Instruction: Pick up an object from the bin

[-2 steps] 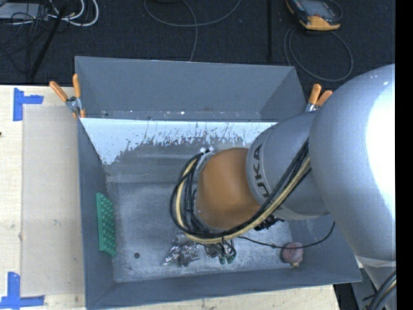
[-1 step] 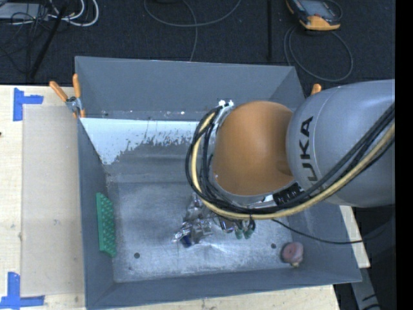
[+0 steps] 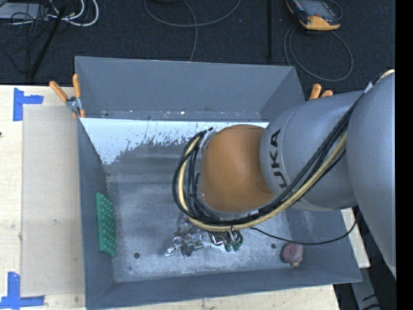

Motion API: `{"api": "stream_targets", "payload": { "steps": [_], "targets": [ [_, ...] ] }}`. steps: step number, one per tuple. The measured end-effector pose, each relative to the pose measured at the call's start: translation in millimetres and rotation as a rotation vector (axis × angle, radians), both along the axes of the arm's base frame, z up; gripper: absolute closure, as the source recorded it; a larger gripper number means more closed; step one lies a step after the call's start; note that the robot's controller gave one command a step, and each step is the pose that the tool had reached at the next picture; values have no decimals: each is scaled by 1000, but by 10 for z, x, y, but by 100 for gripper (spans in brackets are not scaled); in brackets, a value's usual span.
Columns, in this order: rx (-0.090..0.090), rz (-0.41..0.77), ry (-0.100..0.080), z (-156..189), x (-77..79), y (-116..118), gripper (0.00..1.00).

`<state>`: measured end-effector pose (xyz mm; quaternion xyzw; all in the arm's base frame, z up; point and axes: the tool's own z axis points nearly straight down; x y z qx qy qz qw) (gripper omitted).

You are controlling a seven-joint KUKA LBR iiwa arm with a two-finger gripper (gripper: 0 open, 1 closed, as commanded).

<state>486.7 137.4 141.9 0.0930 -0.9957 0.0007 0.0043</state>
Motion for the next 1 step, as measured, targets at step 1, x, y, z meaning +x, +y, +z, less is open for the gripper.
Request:
{"api": "stream_targets", "payload": {
  "steps": [1],
  "targets": [
    [5, 15, -18, 1354, 38, 22, 100]
  ]
}}
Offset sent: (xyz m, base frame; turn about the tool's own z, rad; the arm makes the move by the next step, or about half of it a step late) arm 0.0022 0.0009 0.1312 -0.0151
